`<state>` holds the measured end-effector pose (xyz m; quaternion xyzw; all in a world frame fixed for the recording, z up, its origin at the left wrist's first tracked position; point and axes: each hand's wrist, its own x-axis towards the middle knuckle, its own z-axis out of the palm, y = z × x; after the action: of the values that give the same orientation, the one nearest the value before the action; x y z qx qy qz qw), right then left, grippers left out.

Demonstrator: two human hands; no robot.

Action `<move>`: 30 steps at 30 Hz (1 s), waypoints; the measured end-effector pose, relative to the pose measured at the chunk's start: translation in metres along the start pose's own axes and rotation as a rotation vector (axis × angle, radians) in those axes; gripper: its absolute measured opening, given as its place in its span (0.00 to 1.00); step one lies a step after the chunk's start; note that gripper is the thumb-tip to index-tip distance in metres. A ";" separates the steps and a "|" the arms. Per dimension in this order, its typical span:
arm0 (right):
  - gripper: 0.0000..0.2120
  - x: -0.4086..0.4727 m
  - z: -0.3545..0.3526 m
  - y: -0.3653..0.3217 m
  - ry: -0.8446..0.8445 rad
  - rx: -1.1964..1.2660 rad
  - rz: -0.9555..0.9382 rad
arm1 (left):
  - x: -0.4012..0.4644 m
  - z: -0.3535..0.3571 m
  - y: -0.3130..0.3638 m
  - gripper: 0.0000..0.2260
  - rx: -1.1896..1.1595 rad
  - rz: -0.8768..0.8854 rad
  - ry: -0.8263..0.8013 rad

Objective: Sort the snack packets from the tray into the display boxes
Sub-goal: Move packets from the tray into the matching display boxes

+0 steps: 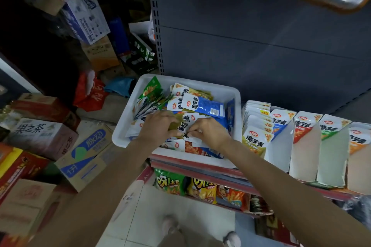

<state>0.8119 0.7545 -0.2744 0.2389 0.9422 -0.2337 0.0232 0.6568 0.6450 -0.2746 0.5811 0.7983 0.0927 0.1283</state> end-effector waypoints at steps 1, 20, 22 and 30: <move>0.10 -0.002 -0.002 0.002 -0.014 0.011 0.015 | 0.001 0.001 0.002 0.20 -0.013 0.015 -0.035; 0.13 -0.122 -0.114 0.077 0.487 0.324 0.267 | 0.035 0.007 0.147 0.26 -0.536 -0.024 -0.003; 0.17 -0.132 -0.120 0.086 0.475 0.248 0.340 | 0.037 0.022 0.153 0.34 -0.439 -0.011 -0.202; 0.10 -0.147 -0.108 0.083 0.289 -0.133 0.331 | 0.032 0.046 0.161 0.40 -0.667 -0.125 -0.373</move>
<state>0.9877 0.8038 -0.1908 0.4193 0.8970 -0.1276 -0.0582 0.8069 0.7249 -0.2733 0.4646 0.7211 0.2319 0.4588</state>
